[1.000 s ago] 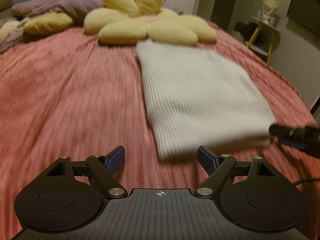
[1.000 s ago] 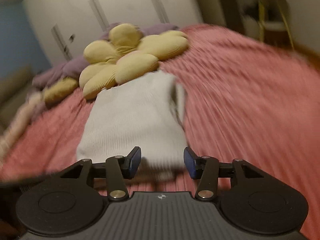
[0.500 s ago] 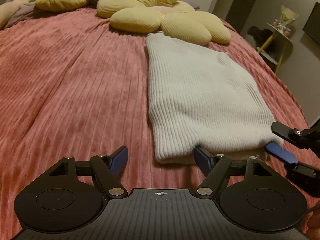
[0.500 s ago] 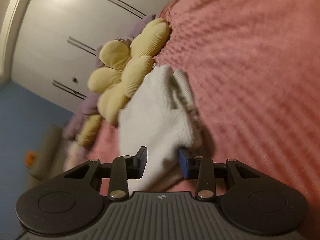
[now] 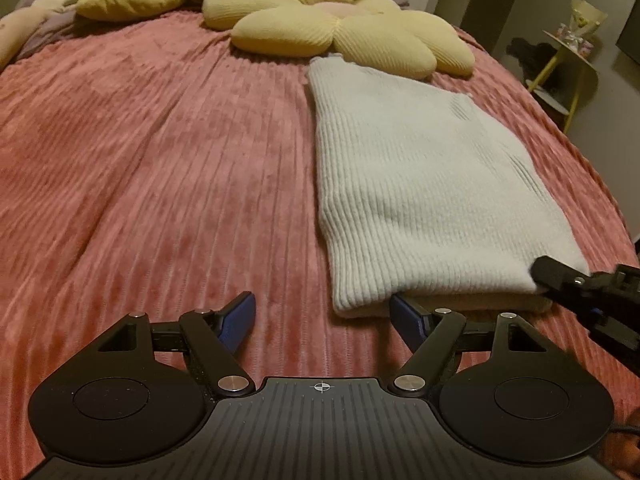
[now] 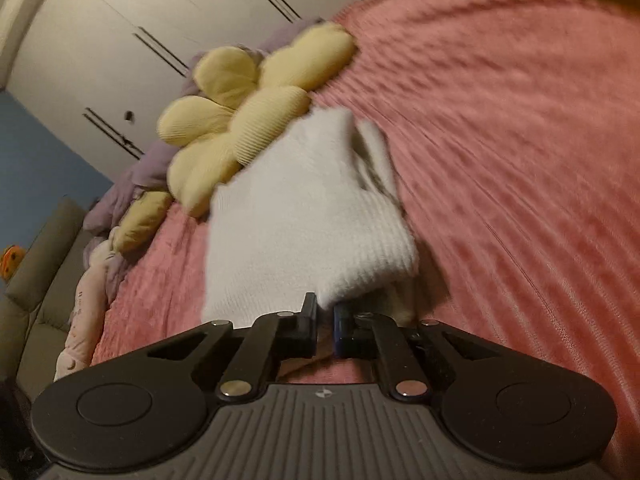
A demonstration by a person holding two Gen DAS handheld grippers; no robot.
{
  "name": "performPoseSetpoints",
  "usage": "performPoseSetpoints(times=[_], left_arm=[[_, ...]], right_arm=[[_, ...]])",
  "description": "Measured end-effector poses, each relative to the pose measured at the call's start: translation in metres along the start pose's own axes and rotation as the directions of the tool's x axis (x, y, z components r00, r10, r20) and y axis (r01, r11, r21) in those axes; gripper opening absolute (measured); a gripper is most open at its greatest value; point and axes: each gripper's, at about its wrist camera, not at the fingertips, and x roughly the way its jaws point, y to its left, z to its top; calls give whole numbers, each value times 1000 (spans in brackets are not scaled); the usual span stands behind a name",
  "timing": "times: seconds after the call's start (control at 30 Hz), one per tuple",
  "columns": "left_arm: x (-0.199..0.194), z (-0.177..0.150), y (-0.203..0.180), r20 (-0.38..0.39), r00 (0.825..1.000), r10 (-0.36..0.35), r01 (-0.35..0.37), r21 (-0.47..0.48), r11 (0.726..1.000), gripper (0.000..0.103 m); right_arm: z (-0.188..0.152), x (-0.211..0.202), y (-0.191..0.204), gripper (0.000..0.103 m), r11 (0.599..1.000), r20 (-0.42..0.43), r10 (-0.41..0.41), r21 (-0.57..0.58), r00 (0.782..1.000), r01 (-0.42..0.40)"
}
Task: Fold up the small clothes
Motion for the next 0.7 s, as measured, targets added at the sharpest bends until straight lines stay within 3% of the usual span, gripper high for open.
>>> performPoseSetpoints(times=[0.07,0.1,0.17,0.23,0.37,0.5,0.63,0.7], left_arm=[[-1,1,1,3,1000,10,-10,8,1000,81],[0,1,1,-1,1000,8,-8,11,1000,81],[2,1,3,-15,1000,23,-23,12,1000,82],[-2,0,6,-13,1000,26,-26,23,999,81],[-19,5,17,44,998,49,-50,29,998,83],[-20,28,16,96,995,34,-34,6,999,86],[6,53,3,71,996,-51,51,3,999,86],[21,62,2,48,996,-71,73,-20,997,86]], right_arm=[[-3,-7,1,6,1000,8,30,2,1000,-30],[-6,-8,2,6,1000,5,9,-23,1000,-8],[-13,3,3,4,984,-12,-131,-120,991,128],[-20,10,-1,0,965,-30,-189,-191,981,180],[-8,-14,-4,5,973,9,-162,-163,987,161],[15,-38,-1,10,969,119,-161,-169,980,179],[31,-6,32,13,930,112,-143,-324,983,173],[33,12,46,22,893,116,-138,-414,984,174]])
